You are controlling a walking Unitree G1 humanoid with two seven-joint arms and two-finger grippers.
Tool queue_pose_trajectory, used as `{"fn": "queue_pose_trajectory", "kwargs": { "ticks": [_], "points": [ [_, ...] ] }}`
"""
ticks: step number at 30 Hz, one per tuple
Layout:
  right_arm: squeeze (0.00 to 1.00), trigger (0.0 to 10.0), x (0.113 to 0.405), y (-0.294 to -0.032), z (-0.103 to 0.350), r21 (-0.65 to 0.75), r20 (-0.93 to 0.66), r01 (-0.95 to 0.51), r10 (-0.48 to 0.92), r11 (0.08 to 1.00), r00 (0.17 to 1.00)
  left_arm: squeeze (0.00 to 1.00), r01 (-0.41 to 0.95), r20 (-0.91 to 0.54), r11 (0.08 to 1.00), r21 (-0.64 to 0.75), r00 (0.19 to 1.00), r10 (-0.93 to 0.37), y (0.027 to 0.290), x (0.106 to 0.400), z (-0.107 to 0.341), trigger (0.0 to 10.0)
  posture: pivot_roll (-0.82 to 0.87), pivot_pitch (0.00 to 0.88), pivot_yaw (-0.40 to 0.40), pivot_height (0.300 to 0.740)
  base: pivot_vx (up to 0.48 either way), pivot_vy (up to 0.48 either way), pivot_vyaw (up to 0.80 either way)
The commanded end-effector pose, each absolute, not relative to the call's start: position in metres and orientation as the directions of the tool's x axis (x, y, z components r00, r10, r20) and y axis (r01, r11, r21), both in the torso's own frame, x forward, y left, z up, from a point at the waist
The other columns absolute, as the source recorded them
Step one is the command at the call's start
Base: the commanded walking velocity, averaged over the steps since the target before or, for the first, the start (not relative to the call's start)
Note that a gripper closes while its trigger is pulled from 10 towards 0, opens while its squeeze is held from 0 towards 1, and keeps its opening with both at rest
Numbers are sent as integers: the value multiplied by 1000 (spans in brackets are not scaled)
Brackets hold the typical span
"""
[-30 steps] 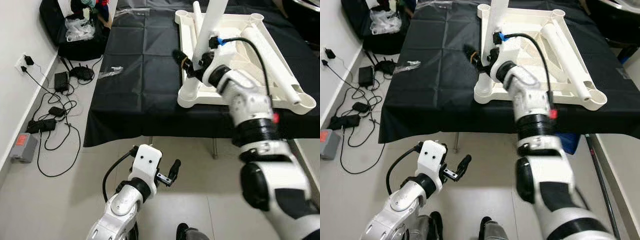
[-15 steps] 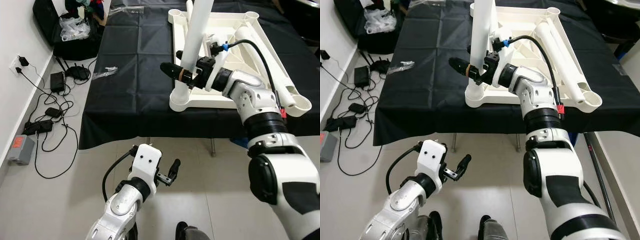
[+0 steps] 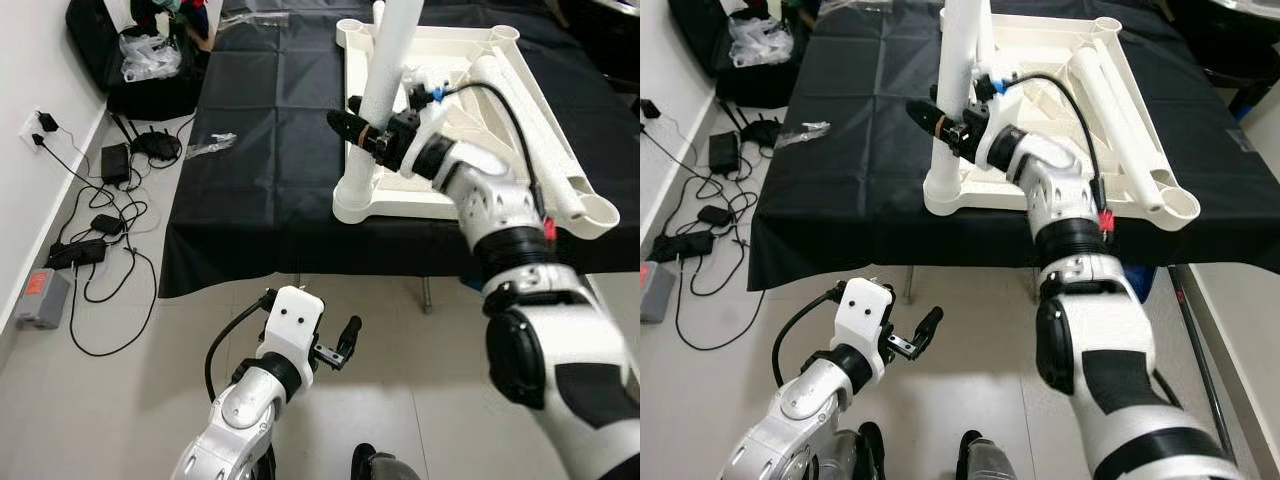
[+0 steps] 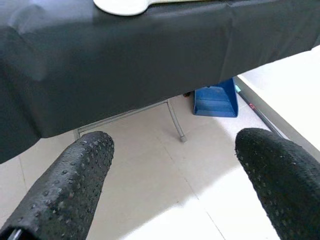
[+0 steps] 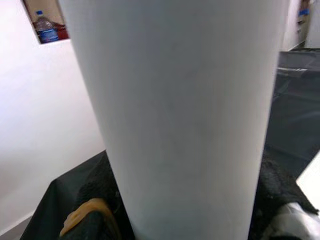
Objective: Building children table
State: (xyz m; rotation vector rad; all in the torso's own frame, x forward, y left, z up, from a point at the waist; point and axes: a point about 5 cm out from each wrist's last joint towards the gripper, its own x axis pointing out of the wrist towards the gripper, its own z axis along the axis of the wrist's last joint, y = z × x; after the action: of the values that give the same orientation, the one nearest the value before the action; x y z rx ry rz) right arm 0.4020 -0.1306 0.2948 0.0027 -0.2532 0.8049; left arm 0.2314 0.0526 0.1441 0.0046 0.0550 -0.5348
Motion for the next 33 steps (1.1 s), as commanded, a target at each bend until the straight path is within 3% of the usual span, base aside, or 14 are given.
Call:
{"fn": "queue_pose_trajectory", "kwargs": {
  "ticks": [1, 7, 10, 12, 13, 16, 18, 22, 23, 24, 25, 30, 31, 33],
  "points": [
    [0, 0, 402, -137, 282, -24, 234, -641, 627, 767, 743, 0, 505, -76, 863, -13, 860, -504, 53, 230, 139, 10000, 155, 246, -40, 740, 0, 0, 0],
    [0, 0, 404, -145, 278, -56, 205, -495, 495, 867, 844, 0, 508, -77, 861, -11, 858, -507, 53, 229, 139, 10000, 154, 239, -38, 740, 0, 0, 0],
    [0, 0, 402, -148, 273, -65, 187, -239, 247, 969, 951, 0, 510, -79, 860, -8, 857, -509, 53, 229, 138, 10000, 144, 246, -31, 740, 0, 0, 0],
    [0, 0, 402, -148, 273, -65, 187, -239, 247, 969, 951, 0, 510, -79, 860, -8, 857, -509, 53, 229, 138, 10000, 144, 246, -31, 740, 0, 0, 0],
    [0, 0, 398, -147, 272, -76, 204, -73, 87, 994, 975, 0, 510, -78, 860, -7, 857, -509, 54, 229, 138, 10000, 147, 247, -42, 740, 0, 0, 0],
    [0, 0, 395, -139, 272, -45, 221, 39, -28, 998, 975, 0, 509, -78, 861, -6, 858, -508, 54, 230, 139, 10000, 141, 249, -40, 740, 0, 0, 0],
    [0, 0, 391, -120, 266, 105, 212, 165, -184, 981, 960, 0, 505, -74, 863, 4, 861, -503, 54, 230, 140, 10000, 166, 252, -46, 740, 0, 0, 0],
    [0, 0, 389, -115, 263, 148, 197, 187, -215, 971, 957, 0, 503, -73, 864, 8, 862, -502, 54, 230, 140, 10000, 166, 252, -48, 740, 0, 0, 0],
    [0, 2039, 389, -109, 257, 182, 161, 181, -211, 966, 964, 0, 504, -73, 864, 7, 862, -502, 54, 230, 140, 10000, 147, 260, -47, 740, 0, 0, 0],
    [0, 2039, 389, -109, 257, 182, 161, 181, -211, 966, 964, 0, 504, -73, 864, 7, 862, -502, 54, 230, 140, 10000, 147, 260, -47, 740, 0, 0, 0],
    [0, 10000, 389, -105, 255, 191, 150, 147, -176, 971, 973, 0, 506, -74, 863, 4, 861, -504, 54, 230, 140, 10000, 147, 261, -45, 740, 0, 0, 0],
    [24, 10000, 390, -103, 255, 191, 141, 79, -107, 978, 984, 0, 508, -76, 861, -1, 859, -507, 53, 230, 140, 10000, 144, 258, -47, 740, 0, 0, 0],
    [1000, 10000, 389, -105, 258, 180, 151, 65, -93, 982, 984, 0, 508, -76, 861, -3, 859, -507, 53, 230, 140, 10000, 145, 262, -45, 740, 0, 0, 0],
    [1000, 10000, 389, -105, 258, 180, 151, 65, -93, 982, 984, 0, 508, -76, 861, -3, 859, -507, 53, 230, 140, 10000, 145, 262, -45, 740, 0, 0, 0]
  ]
}}
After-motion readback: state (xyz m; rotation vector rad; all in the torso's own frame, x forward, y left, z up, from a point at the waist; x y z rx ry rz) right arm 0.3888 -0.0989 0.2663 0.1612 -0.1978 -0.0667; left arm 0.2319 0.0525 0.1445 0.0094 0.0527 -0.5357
